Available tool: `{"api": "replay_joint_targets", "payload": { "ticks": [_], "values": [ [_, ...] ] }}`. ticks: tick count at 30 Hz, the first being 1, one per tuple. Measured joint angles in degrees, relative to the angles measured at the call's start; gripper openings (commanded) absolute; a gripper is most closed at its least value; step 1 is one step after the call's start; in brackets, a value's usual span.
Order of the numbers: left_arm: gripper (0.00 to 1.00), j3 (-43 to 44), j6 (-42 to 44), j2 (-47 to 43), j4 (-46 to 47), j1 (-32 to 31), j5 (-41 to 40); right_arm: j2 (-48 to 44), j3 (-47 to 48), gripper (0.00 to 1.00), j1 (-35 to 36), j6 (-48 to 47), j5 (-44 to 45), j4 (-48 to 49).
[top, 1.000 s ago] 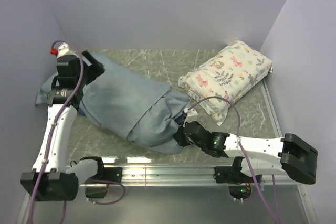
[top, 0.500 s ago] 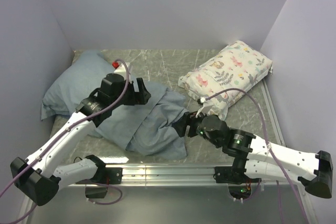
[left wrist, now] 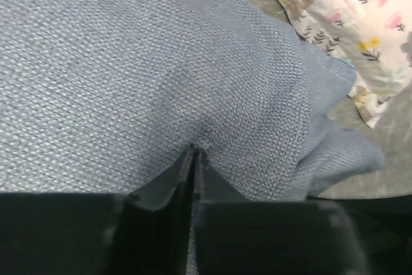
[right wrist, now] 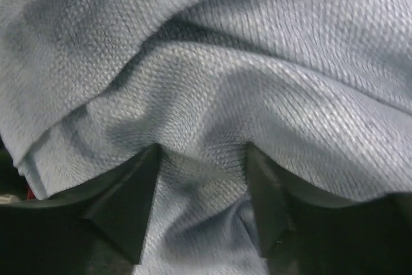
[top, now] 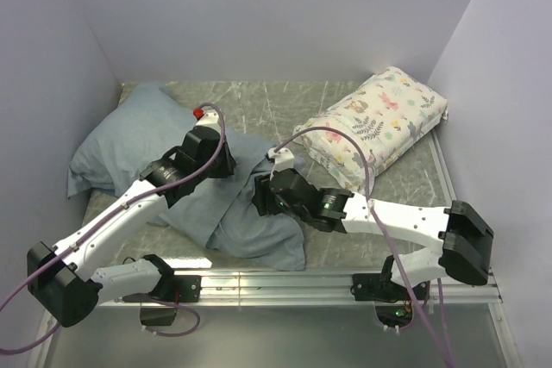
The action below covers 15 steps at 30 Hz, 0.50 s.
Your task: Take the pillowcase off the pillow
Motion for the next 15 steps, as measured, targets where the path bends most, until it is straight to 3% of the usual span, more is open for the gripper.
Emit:
{"api": "replay_joint_targets", "payload": {
  "ticks": [1,2,5,12,15],
  "values": [
    [0.01,0.0,-0.1,0.1,-0.2,0.0,-0.8,0.7,0.6,0.49,0.0,-0.2,0.2,-0.3],
    [0.0,0.0,0.0,0.2,-0.3,0.0,-1.7,0.8,0.7,0.4,0.0,-0.3,0.5,-0.3],
    [0.0,0.1,-0.4,0.4,-1.0,-0.2,-4.1,-0.9,0.7,0.26,-0.1,-0.3,1.8,-1.4],
    [0.0,2.2,-1.4,0.6,-3.6,0.4,-11.6,-11.4,-3.3,0.07,-2.0,0.8,7.2,-4.4],
    [0.01,4.3,-1.4,0.6,-3.9,3.1,-13.3,-15.8,-7.8,0.06,-4.3,1.7,7.9,-5.0]
  ]
}}
